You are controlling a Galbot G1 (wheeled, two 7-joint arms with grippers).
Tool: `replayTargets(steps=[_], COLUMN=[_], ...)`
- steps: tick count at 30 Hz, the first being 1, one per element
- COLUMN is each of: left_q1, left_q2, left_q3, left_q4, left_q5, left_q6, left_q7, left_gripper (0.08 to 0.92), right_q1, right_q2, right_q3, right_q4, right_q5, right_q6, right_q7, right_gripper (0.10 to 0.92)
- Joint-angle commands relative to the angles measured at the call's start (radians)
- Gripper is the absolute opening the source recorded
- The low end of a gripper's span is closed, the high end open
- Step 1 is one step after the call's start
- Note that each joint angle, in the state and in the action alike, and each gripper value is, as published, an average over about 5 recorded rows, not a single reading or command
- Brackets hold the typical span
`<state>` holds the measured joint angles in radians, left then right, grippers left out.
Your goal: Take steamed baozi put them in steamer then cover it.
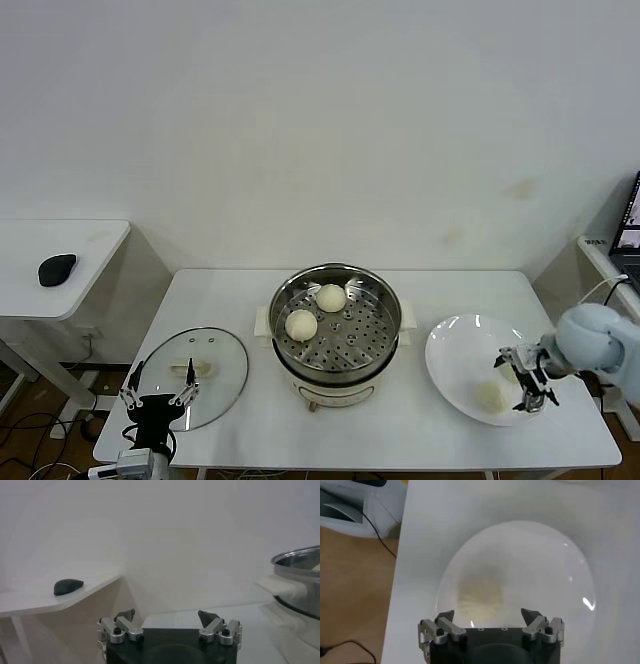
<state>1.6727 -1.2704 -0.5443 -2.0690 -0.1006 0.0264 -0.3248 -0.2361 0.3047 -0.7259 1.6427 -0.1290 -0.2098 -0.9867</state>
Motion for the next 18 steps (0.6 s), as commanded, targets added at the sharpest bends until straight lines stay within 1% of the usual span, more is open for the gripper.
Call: replayTargets(steps=[1,10,13,18], left_q1=[0.001,-0.001,-0.003,-0.006], left_q2=[-0.001,-0.004,-0.005,-0.005], left_q3=[-0.003,-0.005,-0.004,-0.004], left_q4=[0.001,0.007,0.01,0.011], left_q5=[-0.001,-0.001,-0.001,-0.001], left_q6=[0.0,0.0,0.0,0.0], left_q7=[-0.001,-0.001,-0.001,-0.001], left_gripper=[0.823,0.823,0.823,0.823], right_q1=[-0.153,-0.156,-0.157,-0.149], right_q2=[0.05,0.082,0.087,0.093], right_q3=[0.123,0.123,0.123,0.124], right_q4=[-0.04,-0.088,-0.097,-0.104], right_q5=[-0.028,-0.042,-0.043,-0.04], right_q6=[0.003,-0.001,-0.004,-0.011], right_q7=[0.021,0.019,0.019,0.02], right_gripper=[0.823,0.815,0.79,0.719])
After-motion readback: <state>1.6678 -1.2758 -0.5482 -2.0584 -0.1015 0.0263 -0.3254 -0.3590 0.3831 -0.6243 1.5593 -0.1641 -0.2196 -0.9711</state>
